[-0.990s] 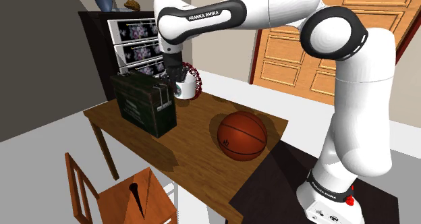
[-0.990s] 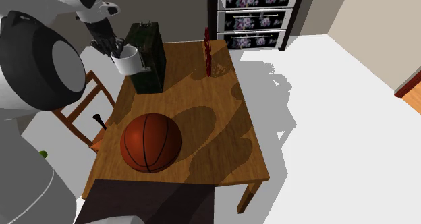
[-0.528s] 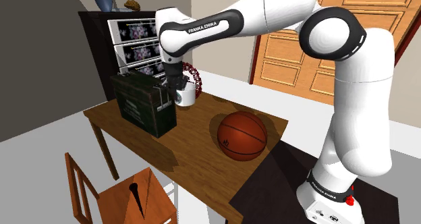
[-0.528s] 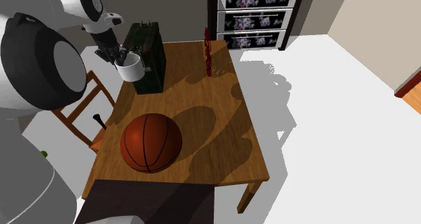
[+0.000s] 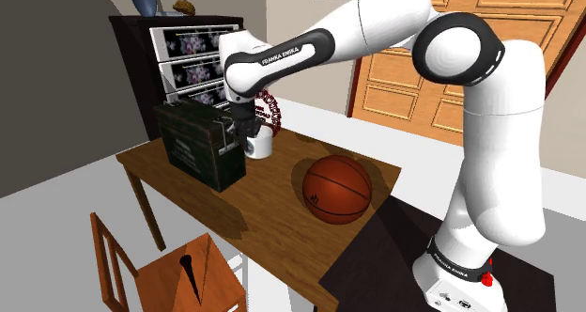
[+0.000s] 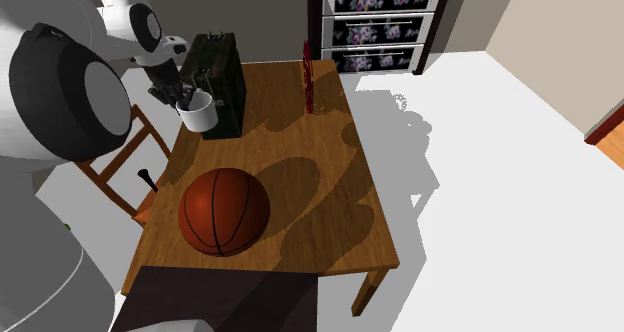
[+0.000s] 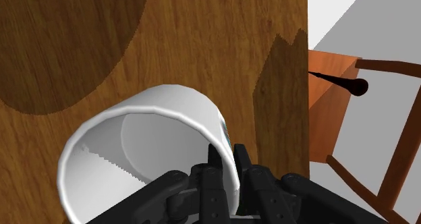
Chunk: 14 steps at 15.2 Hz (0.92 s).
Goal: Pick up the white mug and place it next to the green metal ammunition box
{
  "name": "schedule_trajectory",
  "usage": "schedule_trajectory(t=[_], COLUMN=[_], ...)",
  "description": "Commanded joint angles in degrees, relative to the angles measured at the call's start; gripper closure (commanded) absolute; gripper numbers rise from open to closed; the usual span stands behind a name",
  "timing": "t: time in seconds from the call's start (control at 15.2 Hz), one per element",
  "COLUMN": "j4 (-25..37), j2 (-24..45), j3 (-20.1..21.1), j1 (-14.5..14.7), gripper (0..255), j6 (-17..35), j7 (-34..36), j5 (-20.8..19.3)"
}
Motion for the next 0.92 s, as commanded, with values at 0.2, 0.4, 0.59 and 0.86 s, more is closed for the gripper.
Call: schedule_trajectory(t=[0.2,0.4,0.59,0.86], j4=[-2.1,-3.3,-4.3,-5.6], j2=[1.3,2.1,3.0,4.3], j3=[0.0,-0.1,-0.1,-0.1], j1=[0.0,0.0,0.0,0.0], gripper=[255,255,255,255], j6=[3.4,5.4,7.4,9.9], j7=[0.2,0.3,0.4,0.6], j5=[-0.1,-0.2,-0.2,-0.4])
